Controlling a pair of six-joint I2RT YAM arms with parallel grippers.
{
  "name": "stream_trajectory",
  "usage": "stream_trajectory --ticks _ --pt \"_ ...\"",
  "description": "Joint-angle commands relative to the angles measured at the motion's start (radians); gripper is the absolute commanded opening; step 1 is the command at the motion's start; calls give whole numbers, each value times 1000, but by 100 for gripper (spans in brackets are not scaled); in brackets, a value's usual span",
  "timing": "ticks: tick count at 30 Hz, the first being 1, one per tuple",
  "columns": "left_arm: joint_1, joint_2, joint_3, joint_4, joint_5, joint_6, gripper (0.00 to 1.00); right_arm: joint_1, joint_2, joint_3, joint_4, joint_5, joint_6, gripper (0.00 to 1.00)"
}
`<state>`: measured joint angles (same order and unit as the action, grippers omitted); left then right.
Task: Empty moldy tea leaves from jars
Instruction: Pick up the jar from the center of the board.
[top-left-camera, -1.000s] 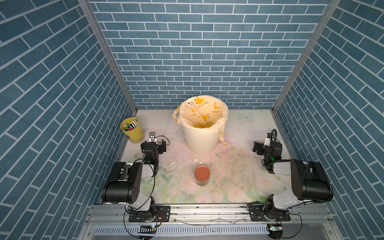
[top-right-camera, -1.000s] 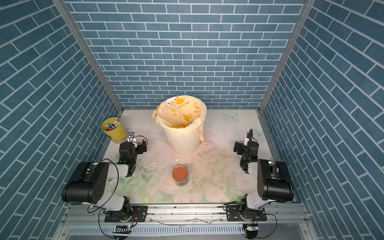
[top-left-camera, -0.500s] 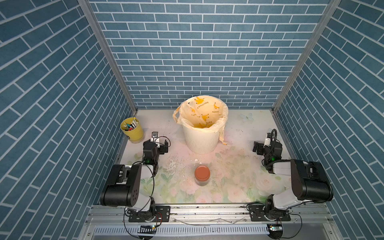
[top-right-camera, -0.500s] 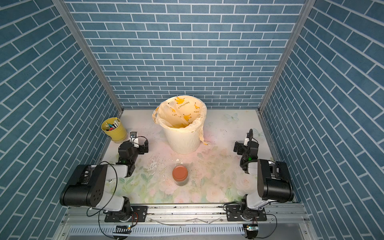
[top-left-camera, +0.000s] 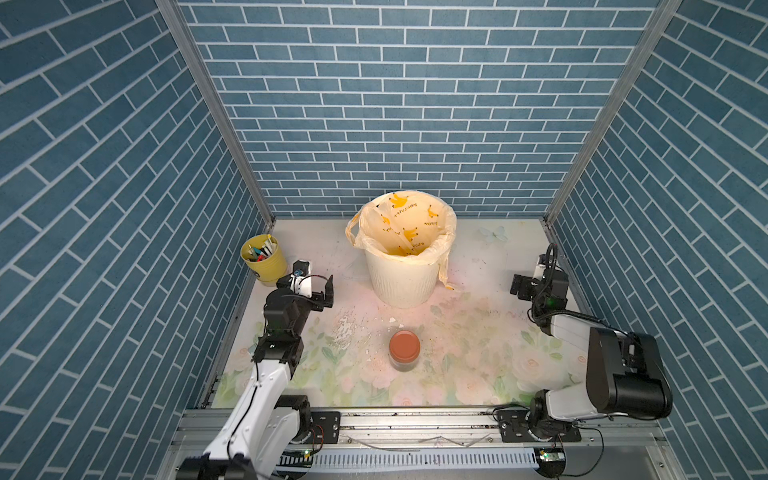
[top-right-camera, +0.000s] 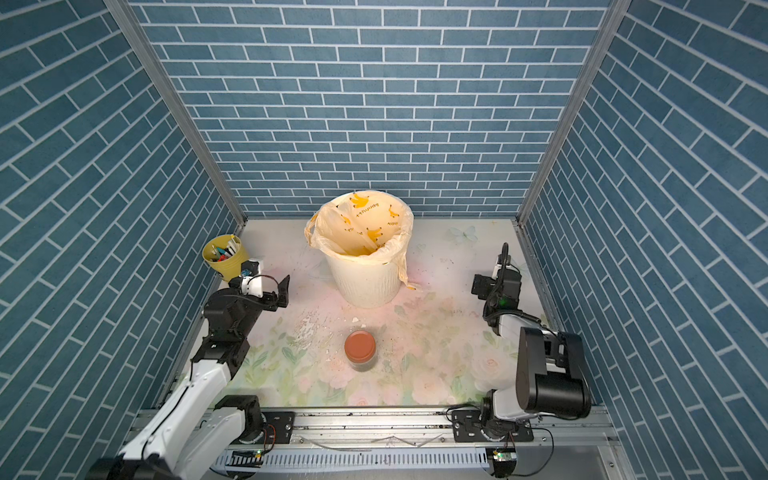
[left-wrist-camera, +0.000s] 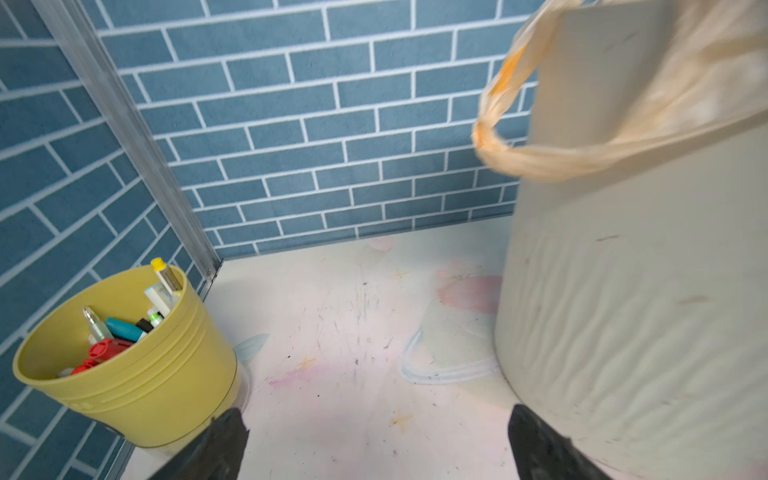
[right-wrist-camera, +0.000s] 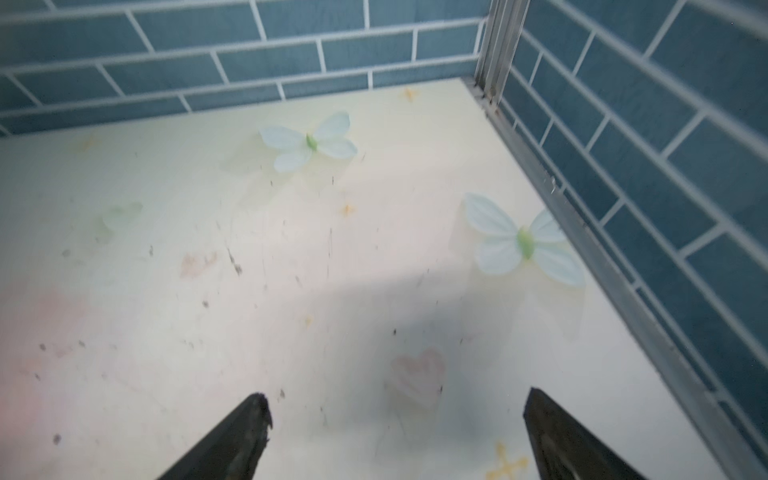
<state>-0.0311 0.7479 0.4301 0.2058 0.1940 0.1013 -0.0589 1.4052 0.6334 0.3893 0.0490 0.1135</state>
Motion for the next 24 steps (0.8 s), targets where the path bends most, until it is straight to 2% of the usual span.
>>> stream_trajectory --ticks 1,4,6,8,11,13,16,18,19,22,24 --pt "3 -163 87 -382 257 18 99 5 -107 126 -296 -10 137 96" --pt "2 -242 170 -576 438 -40 98 24 -145 165 -380 -39 199 95" --pt "0 -269 214 -653 530 -85 98 53 -148 205 -462 -40 187 95" --pt "0 -281 250 -723 594 -125 98 85 -143 255 -564 -39 161 94" --pt "-29 -273 310 -842 632 -99 89 136 -156 297 -653 -57 163 94" --pt "-100 -278 329 -847 561 -120 92 162 -179 293 -678 -74 180 94" --pt "-224 -194 402 -896 433 -155 93 189 -203 299 -734 -80 193 94" --pt "-355 -127 470 -958 285 -126 91 206 -217 306 -771 -68 192 94" --pt "-444 -103 501 -975 175 -115 92 213 -225 306 -787 -60 189 94" --pt "-688 -30 538 -961 -89 -107 99 226 -252 305 -820 -49 189 94" --pt "-812 51 574 -998 -245 -101 99 232 -263 312 -851 -44 189 94"
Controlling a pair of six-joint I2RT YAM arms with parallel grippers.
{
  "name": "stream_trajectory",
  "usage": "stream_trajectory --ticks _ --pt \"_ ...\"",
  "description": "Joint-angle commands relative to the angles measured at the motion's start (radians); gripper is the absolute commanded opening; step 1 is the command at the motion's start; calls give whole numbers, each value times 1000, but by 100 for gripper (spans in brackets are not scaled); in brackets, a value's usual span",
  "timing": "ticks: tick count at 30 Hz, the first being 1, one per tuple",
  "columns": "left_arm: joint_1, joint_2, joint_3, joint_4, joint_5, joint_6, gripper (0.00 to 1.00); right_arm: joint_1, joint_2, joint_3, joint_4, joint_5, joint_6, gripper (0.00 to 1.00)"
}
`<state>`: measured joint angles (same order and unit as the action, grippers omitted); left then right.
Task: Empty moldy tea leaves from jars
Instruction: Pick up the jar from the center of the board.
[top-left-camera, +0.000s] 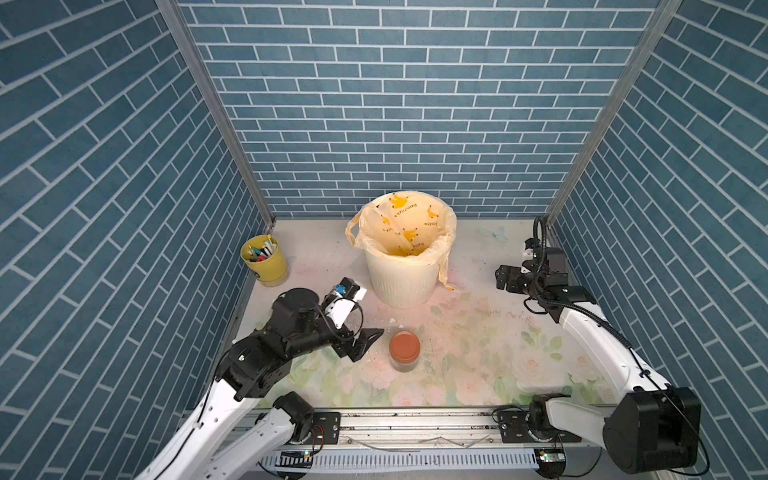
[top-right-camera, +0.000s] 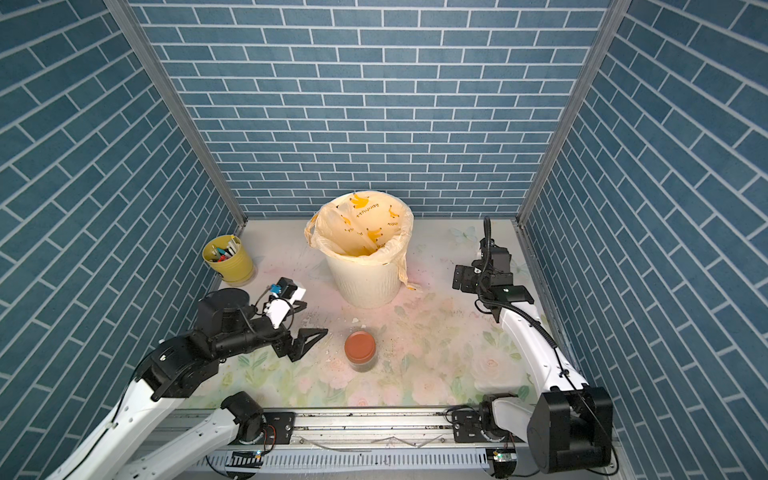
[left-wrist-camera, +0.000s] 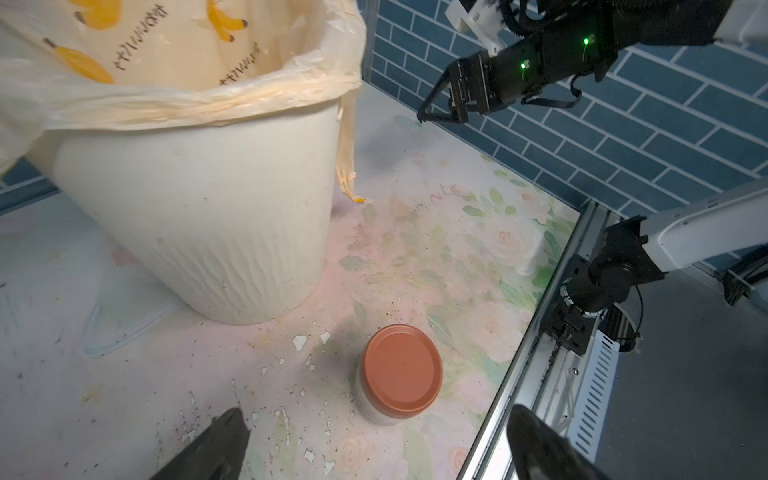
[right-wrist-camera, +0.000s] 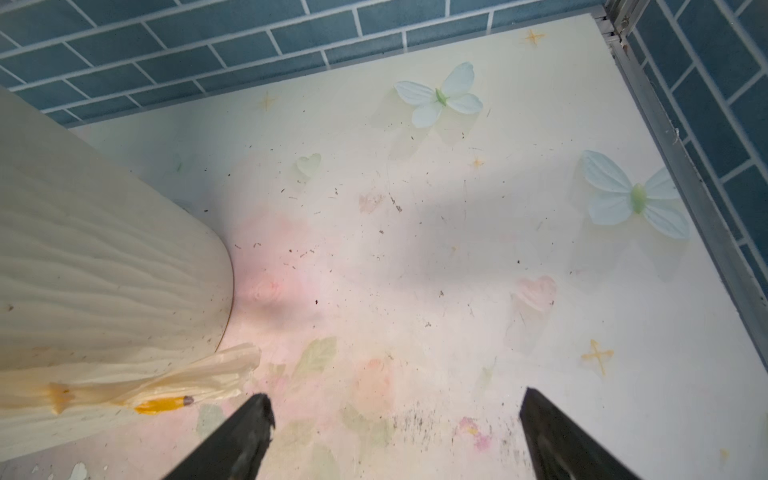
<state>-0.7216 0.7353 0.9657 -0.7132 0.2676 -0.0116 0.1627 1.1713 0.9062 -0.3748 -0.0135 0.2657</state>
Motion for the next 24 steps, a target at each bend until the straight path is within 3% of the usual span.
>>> stream_trajectory --ticks 1,4,15,21,24 --pt "-174 128 65 -111 -410 12 98 13 -34 44 -101 25 38 94" --pt "-273 260 106 -144 -544 11 93 19 -54 49 -131 33 36 94" --pt "-397 338 33 43 -408 -100 93 26 -54 33 -172 -22 43 94" --pt "-516 459 38 18 -490 -154 91 38 -46 12 -156 -51 56 94" --pt "-533 469 3 71 -528 -227 95 46 -43 7 -156 -60 60 94"
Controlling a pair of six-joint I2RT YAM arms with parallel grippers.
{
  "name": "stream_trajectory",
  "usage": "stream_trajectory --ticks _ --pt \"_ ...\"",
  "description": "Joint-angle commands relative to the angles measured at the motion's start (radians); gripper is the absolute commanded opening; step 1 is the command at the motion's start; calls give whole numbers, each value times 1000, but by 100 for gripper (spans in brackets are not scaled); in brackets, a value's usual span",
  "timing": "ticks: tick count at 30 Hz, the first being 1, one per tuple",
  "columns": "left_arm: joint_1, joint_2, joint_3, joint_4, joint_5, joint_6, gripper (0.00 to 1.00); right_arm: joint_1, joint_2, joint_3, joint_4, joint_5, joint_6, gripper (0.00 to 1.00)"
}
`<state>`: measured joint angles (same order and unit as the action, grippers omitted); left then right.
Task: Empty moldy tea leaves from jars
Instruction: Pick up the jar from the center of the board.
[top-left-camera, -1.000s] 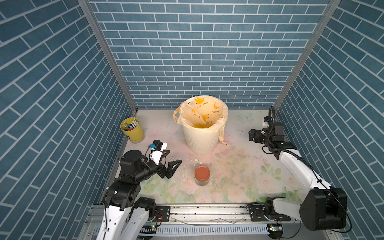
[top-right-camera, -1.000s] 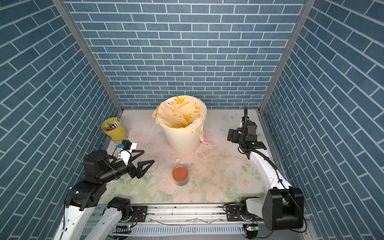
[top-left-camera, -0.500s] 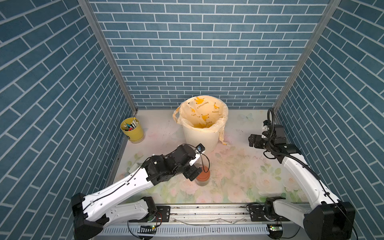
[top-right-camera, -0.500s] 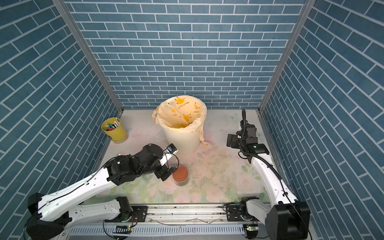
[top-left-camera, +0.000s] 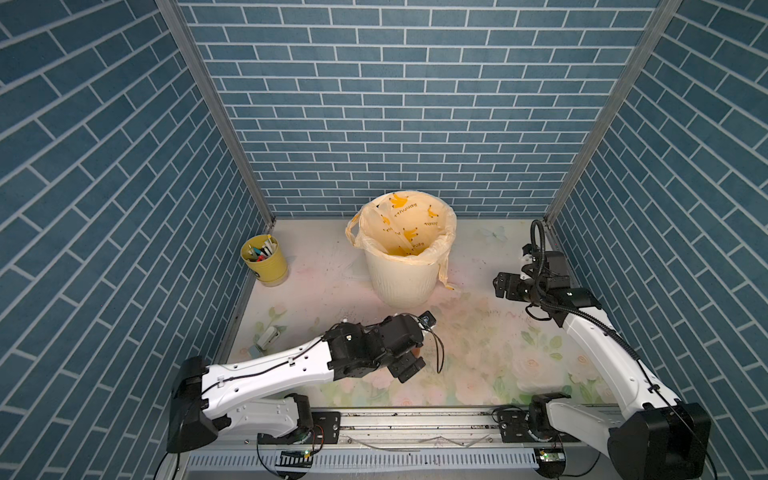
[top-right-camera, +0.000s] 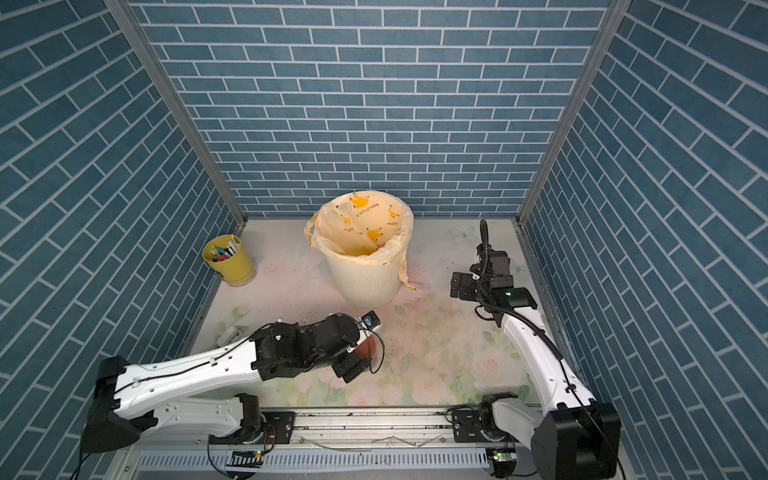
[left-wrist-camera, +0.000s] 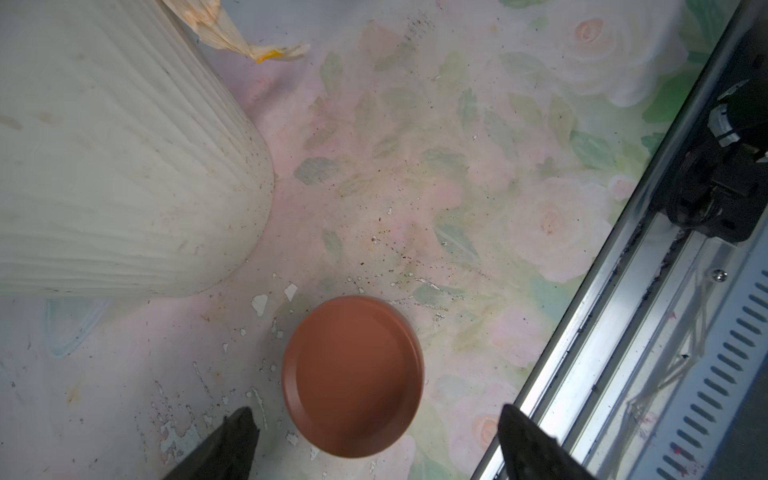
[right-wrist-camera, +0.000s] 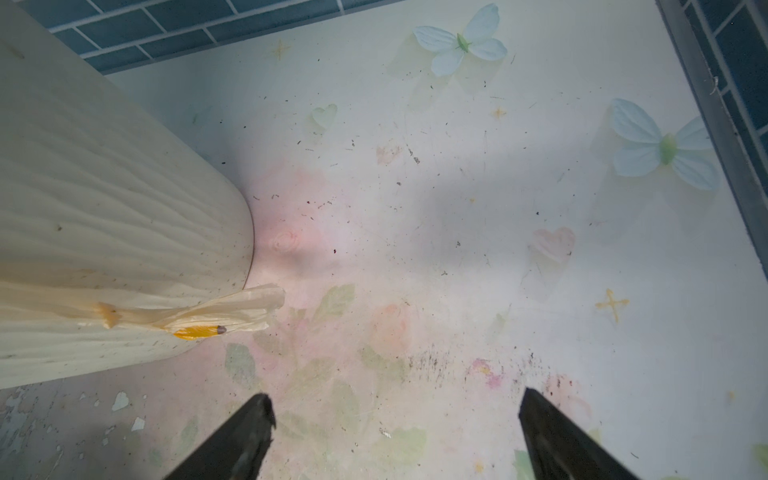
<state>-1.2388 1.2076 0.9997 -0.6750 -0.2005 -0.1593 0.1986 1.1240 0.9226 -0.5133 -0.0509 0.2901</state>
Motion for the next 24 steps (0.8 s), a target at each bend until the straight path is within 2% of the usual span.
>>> stream_trajectory --ticks 1,7,16,24 --pt "-16 -14 -57 72 -62 -97 96 12 4 -12 -15 -25 35 94" --pt "-15 -37 -135 140 -112 -123 98 18 4 -22 -6 -32 35 93" --pt "-14 -27 -247 267 -53 -131 99 21 -3 -36 -7 -32 40 93" --pt "17 1 -275 334 -31 -133 98 22 2 -47 -1 -69 46 93"
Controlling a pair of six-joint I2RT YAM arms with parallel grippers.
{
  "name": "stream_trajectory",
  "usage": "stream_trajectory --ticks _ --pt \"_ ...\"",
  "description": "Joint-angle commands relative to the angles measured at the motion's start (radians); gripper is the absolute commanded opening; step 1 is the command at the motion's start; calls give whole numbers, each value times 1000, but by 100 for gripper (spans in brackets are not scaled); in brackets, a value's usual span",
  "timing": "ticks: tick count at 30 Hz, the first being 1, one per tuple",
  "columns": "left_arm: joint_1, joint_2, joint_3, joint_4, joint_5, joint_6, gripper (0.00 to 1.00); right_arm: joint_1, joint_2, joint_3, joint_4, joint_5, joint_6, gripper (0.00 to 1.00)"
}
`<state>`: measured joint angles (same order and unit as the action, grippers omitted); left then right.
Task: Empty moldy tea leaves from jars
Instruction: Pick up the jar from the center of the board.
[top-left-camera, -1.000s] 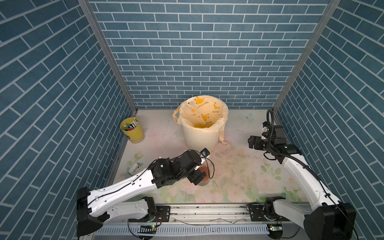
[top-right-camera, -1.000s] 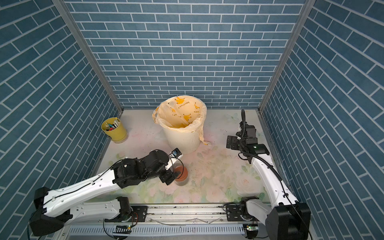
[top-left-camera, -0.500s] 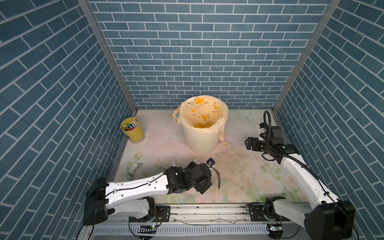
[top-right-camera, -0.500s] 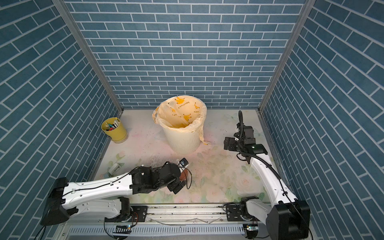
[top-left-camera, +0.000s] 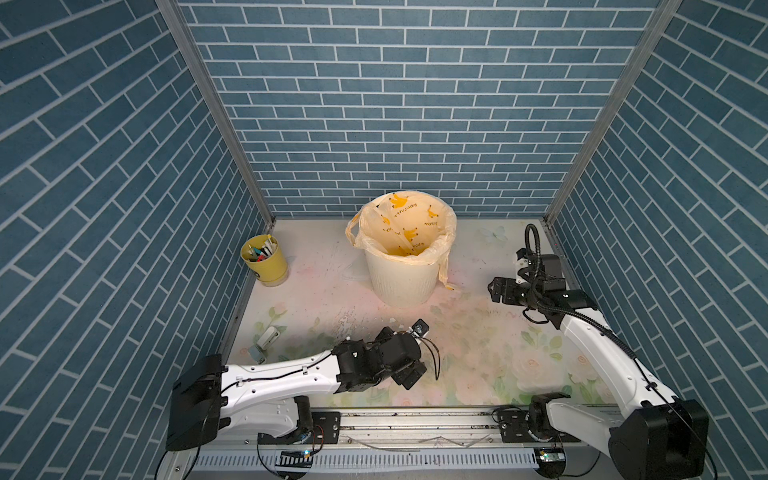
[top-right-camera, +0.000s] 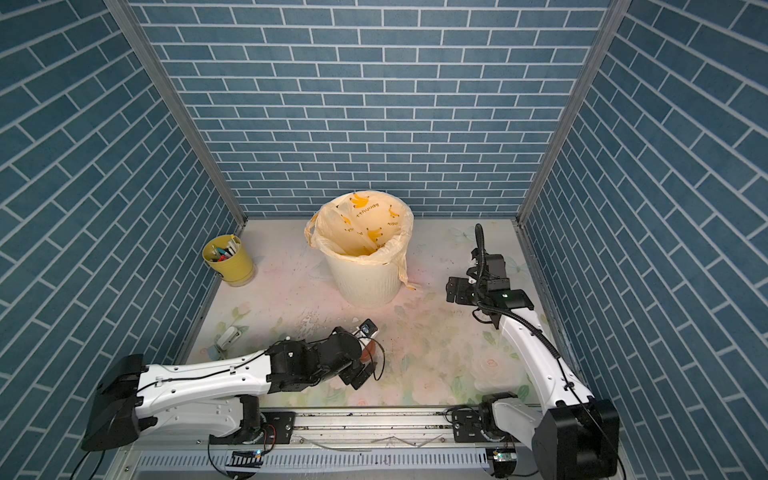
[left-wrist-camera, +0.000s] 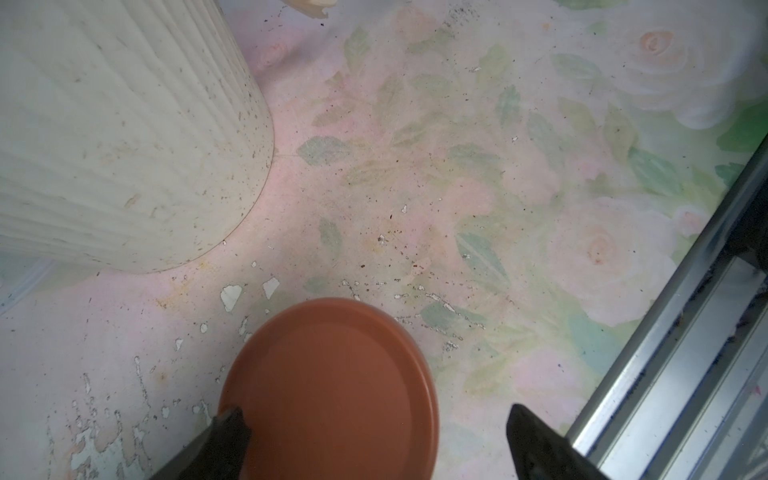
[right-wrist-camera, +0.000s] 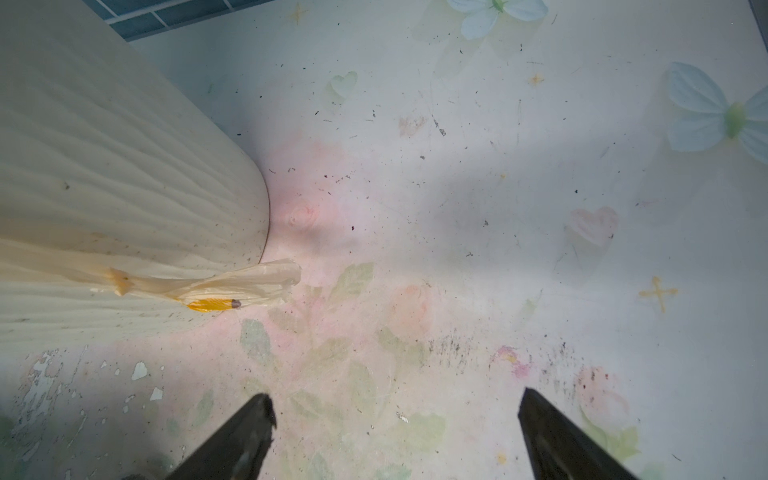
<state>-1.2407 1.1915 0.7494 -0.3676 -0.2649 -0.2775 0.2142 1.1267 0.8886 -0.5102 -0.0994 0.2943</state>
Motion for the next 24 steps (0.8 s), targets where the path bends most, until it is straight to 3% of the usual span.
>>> stream_trajectory --ticks 1,19,24 --pt "21 16 -27 34 37 -15 98 7 -2 -12 -6 -22 42 93" --pt "23 -48 59 -161 -122 -28 99 7 12 -11 7 -23 35 93" --pt "23 -24 35 -125 -79 -1 99 7 15 -12 6 -25 31 93"
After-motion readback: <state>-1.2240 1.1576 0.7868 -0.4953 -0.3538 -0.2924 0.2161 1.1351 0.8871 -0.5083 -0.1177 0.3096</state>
